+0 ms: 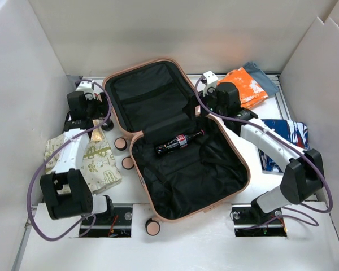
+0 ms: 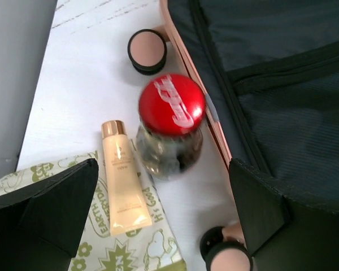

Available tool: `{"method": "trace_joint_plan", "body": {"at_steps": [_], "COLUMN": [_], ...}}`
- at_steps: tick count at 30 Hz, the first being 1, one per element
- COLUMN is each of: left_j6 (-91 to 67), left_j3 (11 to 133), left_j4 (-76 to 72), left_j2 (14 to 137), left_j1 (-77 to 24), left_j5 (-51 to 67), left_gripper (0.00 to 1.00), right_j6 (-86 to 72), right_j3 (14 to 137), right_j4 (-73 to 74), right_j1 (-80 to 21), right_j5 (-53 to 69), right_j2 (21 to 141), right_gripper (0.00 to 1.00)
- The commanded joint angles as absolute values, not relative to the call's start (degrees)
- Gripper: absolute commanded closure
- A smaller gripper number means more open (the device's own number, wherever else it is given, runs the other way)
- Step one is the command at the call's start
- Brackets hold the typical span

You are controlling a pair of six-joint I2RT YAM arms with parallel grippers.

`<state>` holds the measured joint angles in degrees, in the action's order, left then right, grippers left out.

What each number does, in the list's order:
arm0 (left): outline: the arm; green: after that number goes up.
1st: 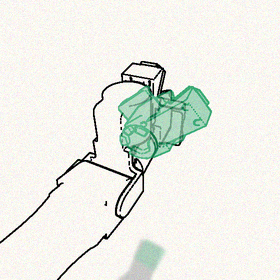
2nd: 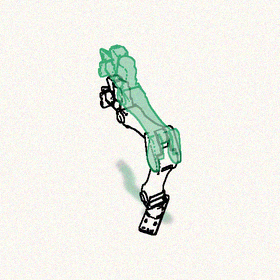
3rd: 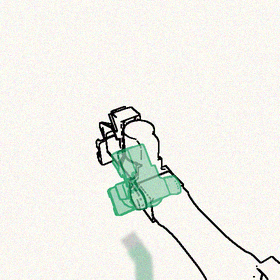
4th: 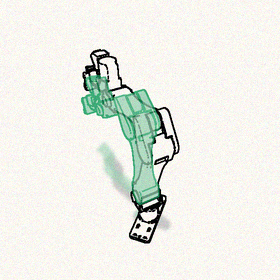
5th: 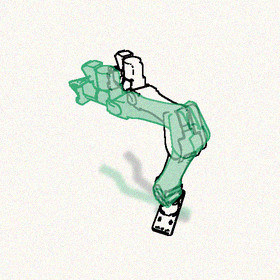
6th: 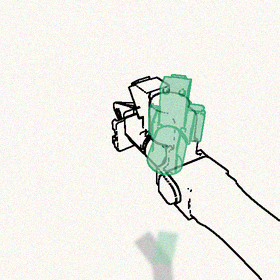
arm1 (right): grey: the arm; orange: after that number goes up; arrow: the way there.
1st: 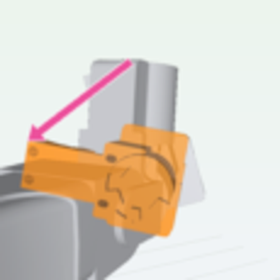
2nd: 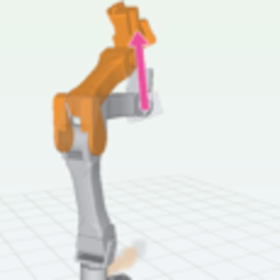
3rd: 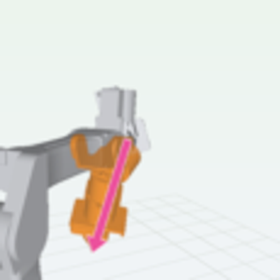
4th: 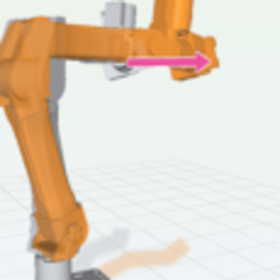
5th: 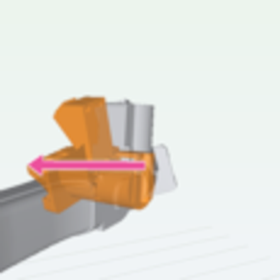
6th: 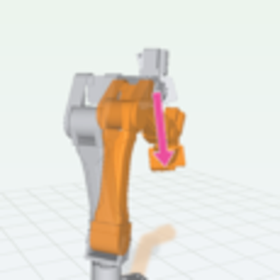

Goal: Pack the luggage

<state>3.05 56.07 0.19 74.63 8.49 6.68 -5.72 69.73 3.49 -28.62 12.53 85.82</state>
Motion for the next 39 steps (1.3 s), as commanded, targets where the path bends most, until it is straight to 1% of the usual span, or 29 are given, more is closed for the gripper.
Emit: {"method": "trace_joint_plan", "body": {"at_steps": [1,4,5,8,9,12,13,15,17,18,19,20,23,26,31,35,39], "left_j6": [3.08,3.08,3.08,4.48,5.18,7.46,7.47,8.17,8.70,8.70,8.70,9.40,10.80,12.74,16.25,18.62,19.94], "left_j3": [60.56,61.69,61.70,61.08,61.08,60.47,60.47,60.47,60.47,60.47,60.47,60.47,60.47,63.62,75.90,81.73,85.60], "left_j4": [-4.91,-7.55,-8.95,-10.20,-10.89,-12.21,-12.74,-12.74,-12.74,-12.74,-12.22,-12.22,-11.69,-8.63,1.56,7.29,12.56], "left_j2": [76.28,77.87,78.57,79.10,79.10,79.10,79.62,79.63,80.15,80.16,80.16,80.16,80.16,79.02,79.01,77.78,76.12], "left_j1": [8.88,8.88,8.88,8.88,8.88,8.88,8.88,8.88,8.88,8.88,8.88,8.88,8.88,8.88,8.88,8.88,8.88], "left_j5": [3.96,6.14,6.15,5.20,5.19,5.19,5.19,5.19,5.98,6.50,6.50,6.50,5.98,5.19,4.83,5.54,9.13], "left_gripper": [0.04,0.12,0.17,0.21,0.25,0.33,0.42,0.58,0.77,0.91,0.98,1.00,1.00,1.00,1.00,1.00,1.00], "right_j6": [-1.06,0.26,0.26,0.26,0.26,0.26,0.26,0.26,0.26,0.26,0.26,0.79,0.79,1.31,1.32,1.93,2.99], "right_j3": [72.51,71.90,71.89,70.49,70.49,69.79,69.26,69.26,69.26,69.26,69.26,69.26,68.73,68.73,68.20,68.20,67.59], "right_j4": [3.34,3.34,3.34,3.34,3.34,2.82,2.81,2.81,2.81,2.81,2.81,2.81,2.81,2.81,2.81,2.81,2.81], "right_j1": [-29.18,-29.18,-29.18,-28.65,-28.13,-28.13,-28.13,-27.60,-27.60,-27.60,-27.60,-27.60,-27.60,-27.60,-27.60,-27.60,-26.55], "right_j5": [14.33,14.33,13.54,13.01,13.01,12.39,12.39,11.87,11.34,11.34,10.82,10.29,9.67,9.14,6.51,5.19,4.66], "right_j2": [82.80,82.10,81.57,80.51,80.51,79.98,79.98,79.98,79.98,79.98,79.46,79.45,78.93,78.93,77.70,75.77,73.92], "right_gripper": [0.03,0.03,0.03,0.03,0.03,0.04,0.04,0.04,0.04,0.04,0.04,0.04,0.04,0.04,0.05,0.05,0.05]}}
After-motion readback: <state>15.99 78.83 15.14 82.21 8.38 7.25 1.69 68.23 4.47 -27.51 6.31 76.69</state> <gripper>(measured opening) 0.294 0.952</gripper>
